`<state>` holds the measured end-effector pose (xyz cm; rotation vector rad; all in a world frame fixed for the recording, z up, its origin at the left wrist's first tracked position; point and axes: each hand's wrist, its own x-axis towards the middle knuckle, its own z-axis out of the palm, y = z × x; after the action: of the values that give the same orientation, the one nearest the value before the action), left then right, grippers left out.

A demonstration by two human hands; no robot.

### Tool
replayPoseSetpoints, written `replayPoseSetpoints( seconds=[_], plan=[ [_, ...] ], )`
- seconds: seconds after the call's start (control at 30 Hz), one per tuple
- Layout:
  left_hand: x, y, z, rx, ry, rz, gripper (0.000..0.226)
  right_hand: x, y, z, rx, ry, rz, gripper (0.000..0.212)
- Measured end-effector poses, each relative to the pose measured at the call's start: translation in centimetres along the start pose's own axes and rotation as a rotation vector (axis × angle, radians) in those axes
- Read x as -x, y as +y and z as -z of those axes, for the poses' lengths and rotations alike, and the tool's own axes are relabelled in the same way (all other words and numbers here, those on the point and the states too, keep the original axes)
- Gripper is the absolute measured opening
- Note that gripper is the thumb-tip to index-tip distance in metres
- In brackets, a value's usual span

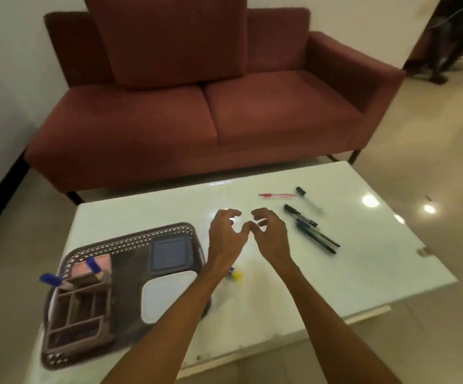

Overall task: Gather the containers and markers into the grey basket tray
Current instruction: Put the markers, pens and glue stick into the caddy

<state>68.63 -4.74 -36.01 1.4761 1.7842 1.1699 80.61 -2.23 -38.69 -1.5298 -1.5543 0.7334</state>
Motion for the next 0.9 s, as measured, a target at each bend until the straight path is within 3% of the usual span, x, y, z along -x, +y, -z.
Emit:
replayPoseSetpoints(
  seconds=[0.17,0.3,0.5,0.77,0.9],
  plan=[
    [-0.3,2.1,-9.0,-0.057,-0.229,0.015,0.031,-1.7,7.1,7.9,0.091,0.155,-0.137,0.019],
    [-2.5,2.4,-13.9,-0.120,-0.320,0.085,0.029,-3.4,11.2,11.9,0.146,0.196,-0.237,0.019],
    [-7.0,2.4,-19.5,-0.131,-0.268,0.228,0.025,-9.0,15.2,13.3,0.252,0.151,-0.223,0.020],
    [-10.1,1.4,-23.4,-0.224,-0.218,0.381,0.052,-14.7,18.8,11.4,0.536,0.046,-0.171,0.029],
    [-11.3,1.7,-24.1,-0.219,-0.237,0.425,0.039,-16.5,19.7,10.5,0.671,0.003,-0.141,0.039]
  ],
)
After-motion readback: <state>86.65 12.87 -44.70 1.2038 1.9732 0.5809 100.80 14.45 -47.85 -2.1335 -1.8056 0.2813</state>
